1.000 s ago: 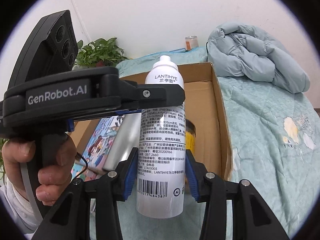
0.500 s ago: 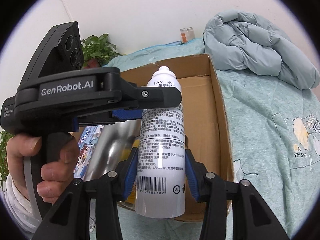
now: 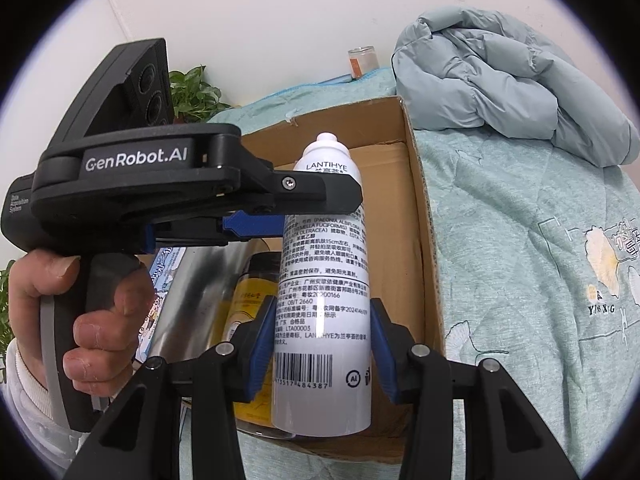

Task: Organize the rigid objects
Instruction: 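Carry the spray bottle with the right gripper and stand it beside the jar, then open the right gripper and pull both grippers back from the box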

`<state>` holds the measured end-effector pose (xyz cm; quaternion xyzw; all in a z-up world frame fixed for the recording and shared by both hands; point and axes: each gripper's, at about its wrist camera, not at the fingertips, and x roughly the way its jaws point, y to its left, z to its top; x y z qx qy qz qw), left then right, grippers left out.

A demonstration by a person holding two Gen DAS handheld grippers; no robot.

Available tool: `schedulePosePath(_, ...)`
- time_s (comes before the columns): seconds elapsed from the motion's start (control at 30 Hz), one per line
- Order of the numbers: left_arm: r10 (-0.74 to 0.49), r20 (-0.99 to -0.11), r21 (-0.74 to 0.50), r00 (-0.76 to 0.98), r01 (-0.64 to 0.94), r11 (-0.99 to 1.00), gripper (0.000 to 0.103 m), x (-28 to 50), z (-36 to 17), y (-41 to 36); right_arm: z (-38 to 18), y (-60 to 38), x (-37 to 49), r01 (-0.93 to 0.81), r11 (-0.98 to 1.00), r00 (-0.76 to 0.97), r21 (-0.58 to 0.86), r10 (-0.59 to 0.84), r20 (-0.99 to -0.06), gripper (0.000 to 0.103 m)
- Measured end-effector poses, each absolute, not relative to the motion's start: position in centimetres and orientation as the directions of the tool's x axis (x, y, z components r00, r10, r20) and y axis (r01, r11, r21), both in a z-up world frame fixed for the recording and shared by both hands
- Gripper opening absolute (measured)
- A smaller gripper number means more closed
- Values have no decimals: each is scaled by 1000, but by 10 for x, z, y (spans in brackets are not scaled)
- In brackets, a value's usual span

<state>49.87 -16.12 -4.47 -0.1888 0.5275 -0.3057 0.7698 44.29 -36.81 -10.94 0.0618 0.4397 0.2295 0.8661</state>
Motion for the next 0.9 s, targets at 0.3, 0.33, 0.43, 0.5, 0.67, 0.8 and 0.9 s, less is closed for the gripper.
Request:
schedulePosePath(0.3,-660,-721,-609,211,261,749,48,507,-56,-177,-115,-378,452,-324,894,486,310,439,-756,43)
schedulePosePath(0.33,-661,-726,-612,191,259,747,48,508,-59,-180,-116,-380,452,-320,896,482,309,435,-761,43)
schedulePosePath(0.43,-642,-751,-592,156,271,759,50,507,-66,-187,-120,-384,449,-301,907,471,295,411,-781,43)
schedulePosePath(0.5,-624,-766,-573,156,274,772,52,506,-68,-189,-121,-385,445,-295,913,473,282,395,-788,43)
schedulePosePath(0.67,-590,-795,-537,145,285,794,52,506,-72,-191,-118,-379,442,-292,929,457,228,345,-820,45)
schedulePosePath(0.8,-566,-813,-518,137,275,810,51,508,-81,-188,-112,-377,430,-282,944,493,171,295,-818,46)
schedulePosePath(0.9,-579,-801,-522,151,294,800,51,503,-77,-184,-107,-385,421,-270,943,513,194,311,-800,20)
